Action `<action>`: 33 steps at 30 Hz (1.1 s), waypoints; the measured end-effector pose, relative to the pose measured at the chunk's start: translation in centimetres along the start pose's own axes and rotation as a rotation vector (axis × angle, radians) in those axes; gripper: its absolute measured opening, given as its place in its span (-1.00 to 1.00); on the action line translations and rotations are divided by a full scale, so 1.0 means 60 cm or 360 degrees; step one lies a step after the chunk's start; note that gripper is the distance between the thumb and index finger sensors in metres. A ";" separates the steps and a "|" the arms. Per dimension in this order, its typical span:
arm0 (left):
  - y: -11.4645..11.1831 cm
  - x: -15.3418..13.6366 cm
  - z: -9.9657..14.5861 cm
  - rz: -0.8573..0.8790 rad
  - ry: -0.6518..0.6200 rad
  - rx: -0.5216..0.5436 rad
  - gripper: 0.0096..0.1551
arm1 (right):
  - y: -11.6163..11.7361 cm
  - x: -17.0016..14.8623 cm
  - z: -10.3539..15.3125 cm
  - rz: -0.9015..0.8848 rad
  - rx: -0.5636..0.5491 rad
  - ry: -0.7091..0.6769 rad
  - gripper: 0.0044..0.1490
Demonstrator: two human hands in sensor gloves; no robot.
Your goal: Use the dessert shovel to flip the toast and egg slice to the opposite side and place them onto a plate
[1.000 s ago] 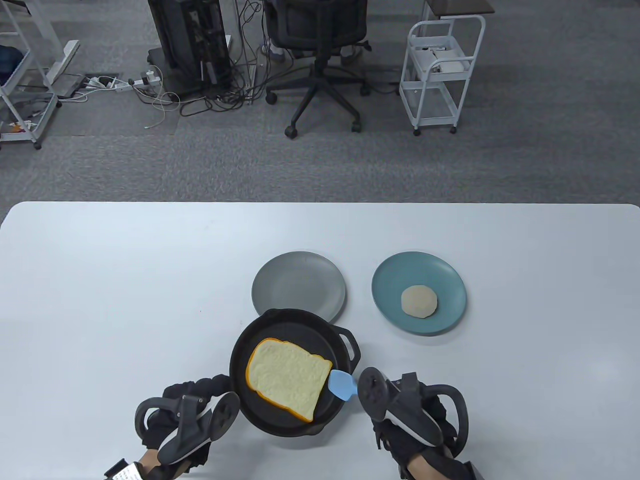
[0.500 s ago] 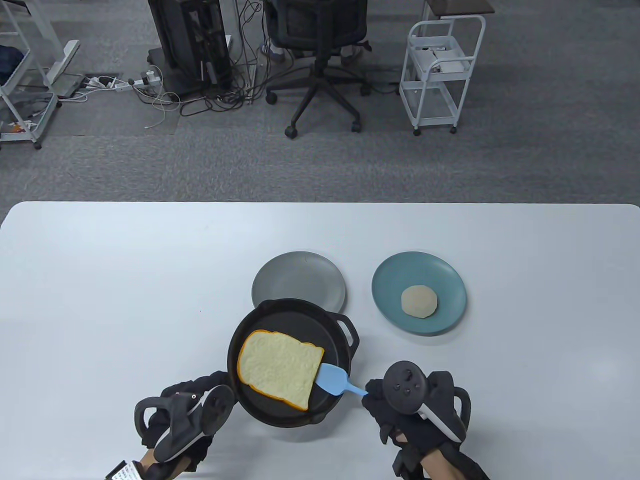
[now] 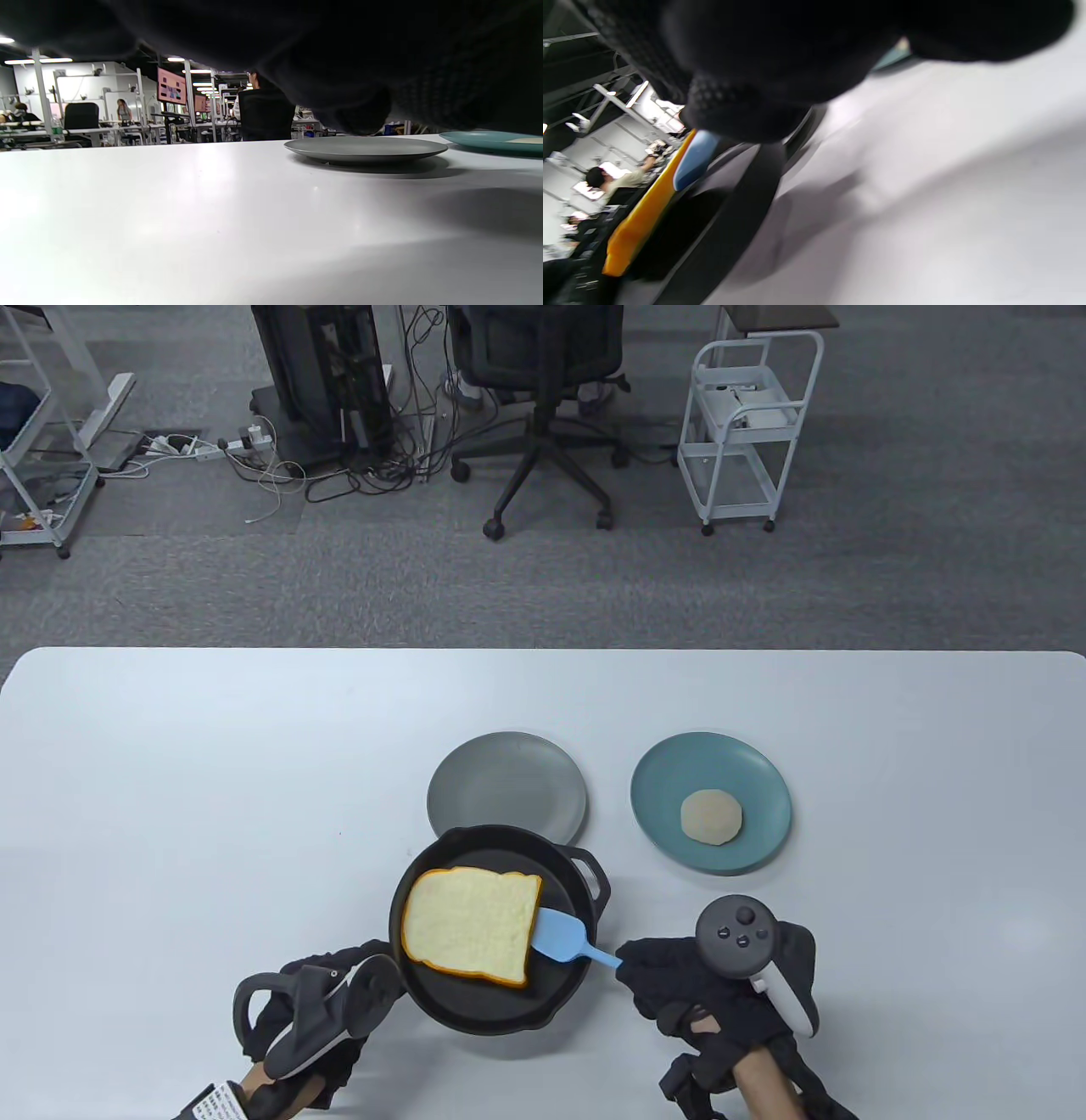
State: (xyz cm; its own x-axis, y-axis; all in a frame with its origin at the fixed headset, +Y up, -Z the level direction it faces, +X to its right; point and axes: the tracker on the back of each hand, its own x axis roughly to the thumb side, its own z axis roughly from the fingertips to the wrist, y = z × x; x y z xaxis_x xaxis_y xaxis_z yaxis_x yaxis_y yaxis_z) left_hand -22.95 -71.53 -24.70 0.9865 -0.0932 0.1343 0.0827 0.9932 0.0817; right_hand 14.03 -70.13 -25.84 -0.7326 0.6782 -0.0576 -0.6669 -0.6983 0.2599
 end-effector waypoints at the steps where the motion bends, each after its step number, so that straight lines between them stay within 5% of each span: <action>1: 0.001 0.003 0.001 0.0038 -0.0012 -0.0013 -0.49 | 0.003 0.003 0.000 0.0007 -0.0008 -0.0020 -0.43; 10: 0.009 0.037 0.019 -0.0013 -0.0159 0.0034 -0.49 | 0.029 0.044 0.015 0.0271 -0.0057 -0.0142 -0.43; 33: 0.011 0.022 0.015 -0.0027 -0.0149 -0.0023 -0.49 | 0.021 0.026 0.011 0.0061 -0.0043 -0.0141 -0.42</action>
State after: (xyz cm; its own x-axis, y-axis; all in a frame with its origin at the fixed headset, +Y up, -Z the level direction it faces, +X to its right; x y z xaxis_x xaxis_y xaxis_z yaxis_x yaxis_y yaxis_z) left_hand -21.72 -71.07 -23.56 0.9674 -0.1158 0.2250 0.1023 0.9922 0.0709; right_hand 12.13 -69.78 -24.96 -0.7437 0.6674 0.0379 -0.6427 -0.7295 0.2339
